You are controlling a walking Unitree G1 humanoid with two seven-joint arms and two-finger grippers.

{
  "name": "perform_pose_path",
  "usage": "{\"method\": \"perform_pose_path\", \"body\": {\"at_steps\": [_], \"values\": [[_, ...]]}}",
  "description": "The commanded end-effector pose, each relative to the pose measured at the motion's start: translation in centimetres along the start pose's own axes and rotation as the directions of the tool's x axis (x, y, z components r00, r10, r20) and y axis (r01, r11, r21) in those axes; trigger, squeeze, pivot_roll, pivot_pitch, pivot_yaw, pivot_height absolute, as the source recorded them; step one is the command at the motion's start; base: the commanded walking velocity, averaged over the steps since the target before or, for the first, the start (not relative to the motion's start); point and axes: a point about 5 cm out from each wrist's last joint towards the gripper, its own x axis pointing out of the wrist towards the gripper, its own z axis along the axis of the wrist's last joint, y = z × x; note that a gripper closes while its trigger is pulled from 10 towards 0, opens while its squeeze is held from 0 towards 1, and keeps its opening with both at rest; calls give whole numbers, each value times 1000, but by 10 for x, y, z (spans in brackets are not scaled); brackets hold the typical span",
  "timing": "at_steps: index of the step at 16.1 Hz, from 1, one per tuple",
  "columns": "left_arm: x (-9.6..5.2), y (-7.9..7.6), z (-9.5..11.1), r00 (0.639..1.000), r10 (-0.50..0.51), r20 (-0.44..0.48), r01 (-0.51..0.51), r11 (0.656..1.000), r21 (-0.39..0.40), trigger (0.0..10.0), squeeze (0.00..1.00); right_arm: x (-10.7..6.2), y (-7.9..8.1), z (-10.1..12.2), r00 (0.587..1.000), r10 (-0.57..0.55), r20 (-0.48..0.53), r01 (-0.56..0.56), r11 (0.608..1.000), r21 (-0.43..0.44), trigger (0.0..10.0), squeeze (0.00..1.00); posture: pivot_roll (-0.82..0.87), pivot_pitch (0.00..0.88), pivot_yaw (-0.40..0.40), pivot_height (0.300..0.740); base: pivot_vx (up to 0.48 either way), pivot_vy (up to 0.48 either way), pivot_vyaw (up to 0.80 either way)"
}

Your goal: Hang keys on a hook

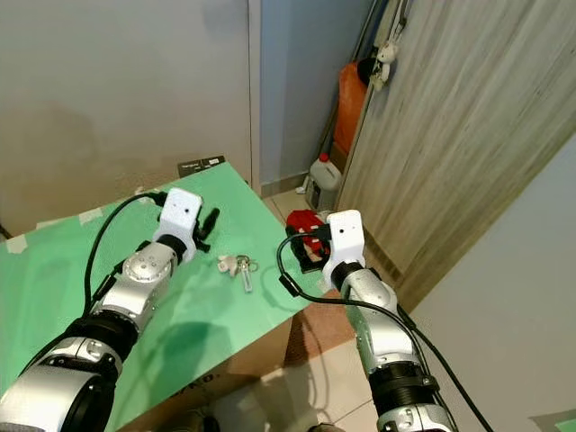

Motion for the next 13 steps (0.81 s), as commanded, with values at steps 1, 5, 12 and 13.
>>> {"method": "perform_pose_path", "body": {"at_steps": [1, 5, 12, 13], "values": [[2, -1, 1, 1000, -2, -6, 2, 999, 32, 10000, 1000, -3, -4, 0, 1000, -8, 8, 8, 1000, -7, 10000, 0, -19, 0, -9, 740, 0, 0, 0], [1, -1, -10, 998, 18, -65, -17, 1000, 9, 10000, 1000, -17, -10, -4, 1000, -24, 9, 24, 1000, -14, 10000, 0, -81, 0, 0, 740, 0, 0, 0], [-4, -14, -30, 988, -17, -151, 8, 998, -62, 10000, 1000, -70, -23, -12, 996, -77, -47, 75, 996, -48, 10000, 0, -226, 13, -10, 740, 0, 0, 0], [-4, -14, -32, 985, -18, -169, 6, 998, -67, 10000, 1000, -80, -23, -13, 994, -85, -63, 82, 995, -51, 10000, 0, -247, 28, -8, 740, 0, 0, 0]]}}
